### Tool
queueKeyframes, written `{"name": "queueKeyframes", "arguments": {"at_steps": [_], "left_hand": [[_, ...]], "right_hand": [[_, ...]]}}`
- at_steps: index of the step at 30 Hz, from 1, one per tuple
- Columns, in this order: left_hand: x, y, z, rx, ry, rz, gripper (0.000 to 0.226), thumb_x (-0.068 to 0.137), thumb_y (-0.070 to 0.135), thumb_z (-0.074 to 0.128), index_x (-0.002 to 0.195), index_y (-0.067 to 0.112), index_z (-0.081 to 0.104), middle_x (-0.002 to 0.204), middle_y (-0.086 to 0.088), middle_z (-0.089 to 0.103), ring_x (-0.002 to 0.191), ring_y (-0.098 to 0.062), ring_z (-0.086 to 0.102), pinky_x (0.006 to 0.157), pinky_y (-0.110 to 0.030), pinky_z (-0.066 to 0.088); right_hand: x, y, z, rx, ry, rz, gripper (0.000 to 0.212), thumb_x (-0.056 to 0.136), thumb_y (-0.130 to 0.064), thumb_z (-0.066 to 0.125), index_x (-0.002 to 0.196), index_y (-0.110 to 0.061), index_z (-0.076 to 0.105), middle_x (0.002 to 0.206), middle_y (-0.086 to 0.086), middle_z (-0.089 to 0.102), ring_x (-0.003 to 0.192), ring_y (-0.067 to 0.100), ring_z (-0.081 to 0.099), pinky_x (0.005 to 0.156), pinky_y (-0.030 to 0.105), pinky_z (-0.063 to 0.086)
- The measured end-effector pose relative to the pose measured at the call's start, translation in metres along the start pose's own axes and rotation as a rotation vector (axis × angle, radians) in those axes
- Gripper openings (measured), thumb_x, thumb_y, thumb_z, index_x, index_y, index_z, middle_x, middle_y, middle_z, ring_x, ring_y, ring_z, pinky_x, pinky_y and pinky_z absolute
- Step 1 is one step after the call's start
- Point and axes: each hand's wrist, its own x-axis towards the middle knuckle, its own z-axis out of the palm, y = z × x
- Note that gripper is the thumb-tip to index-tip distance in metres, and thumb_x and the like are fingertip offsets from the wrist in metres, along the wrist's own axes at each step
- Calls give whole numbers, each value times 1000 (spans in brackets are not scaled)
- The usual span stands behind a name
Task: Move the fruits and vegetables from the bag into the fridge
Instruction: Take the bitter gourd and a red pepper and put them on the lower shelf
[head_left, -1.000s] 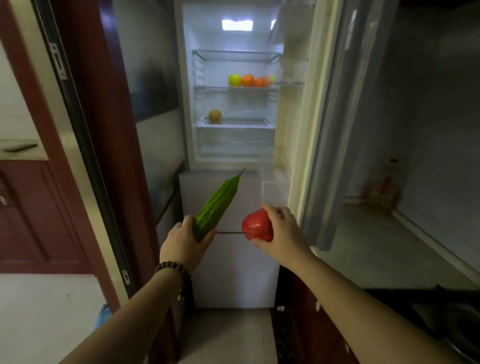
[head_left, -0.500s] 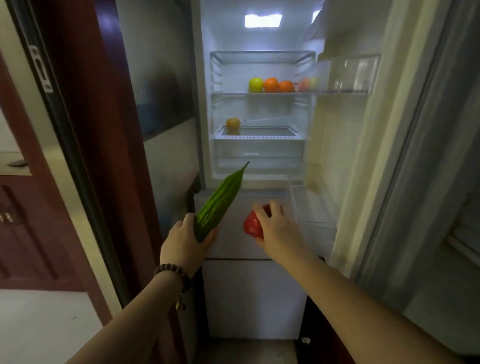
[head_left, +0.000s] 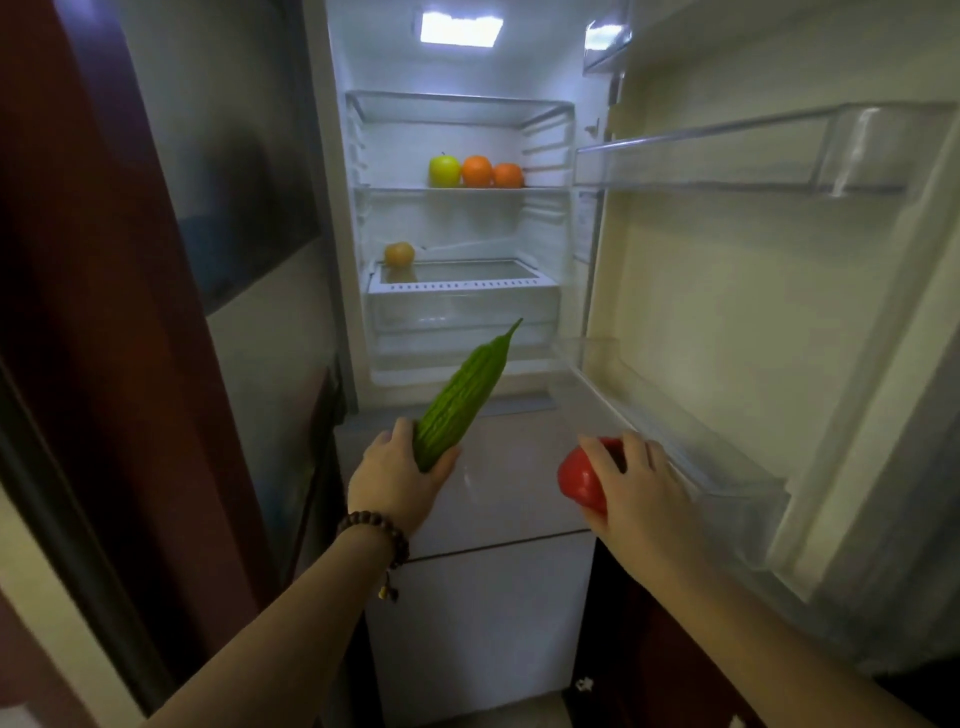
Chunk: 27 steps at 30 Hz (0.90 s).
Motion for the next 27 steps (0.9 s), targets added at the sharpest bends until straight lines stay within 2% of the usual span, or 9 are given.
{"name": "queueKeyframes", "arguments": {"at_steps": [7, 13, 16, 21, 24, 27], "left_hand": [[34, -6, 19, -37, -55, 44, 39, 83, 58, 56, 97, 24, 46, 89, 2, 51, 78, -15, 53, 62, -32, 48], [71, -12, 34, -73, -52, 68, 37, 83, 57, 56, 97, 25, 46, 88, 3, 51, 74, -13, 52, 59, -29, 43], [99, -16, 35, -155, -29, 51, 36, 82, 54, 60, 99, 26, 47, 86, 4, 54, 71, -11, 55, 56, -29, 45], [160, -23, 37, -196, 72, -3, 38, 79, 55, 63, 95, 24, 47, 79, 5, 55, 66, -7, 53, 50, -24, 39], [210, -18, 40, -173, 71, 12, 35, 80, 51, 66, 97, 23, 51, 78, 5, 56, 65, -3, 50, 49, -20, 33], [271, -8, 44, -99, 72, 22, 36, 81, 52, 63, 100, 23, 54, 79, 4, 57, 71, -12, 57, 57, -26, 44]], "right_hand": [[17, 7, 9, -15, 21, 141, 75, 70, -33, 78, 135, -22, 42, 129, 15, 45, 114, 33, 47, 88, 41, 48], [71, -5, 26, 45, 46, 99, 79, 71, -33, 77, 139, -26, 38, 131, 13, 43, 116, 32, 44, 87, 40, 47], [111, -14, 38, 57, 54, 44, 80, 71, -36, 77, 139, -26, 37, 135, 13, 41, 119, 33, 44, 88, 43, 46], [201, -25, 63, 117, 59, -21, 81, 75, -38, 73, 141, -29, 27, 137, 11, 34, 123, 31, 37, 97, 45, 42], [264, -31, 74, 180, 96, -56, 81, 77, -38, 71, 143, -30, 25, 139, 10, 31, 125, 29, 34, 101, 44, 38], [329, -29, 77, 182, 145, -91, 78, 78, -36, 70, 142, -27, 27, 138, 11, 34, 124, 30, 34, 102, 42, 37]]}}
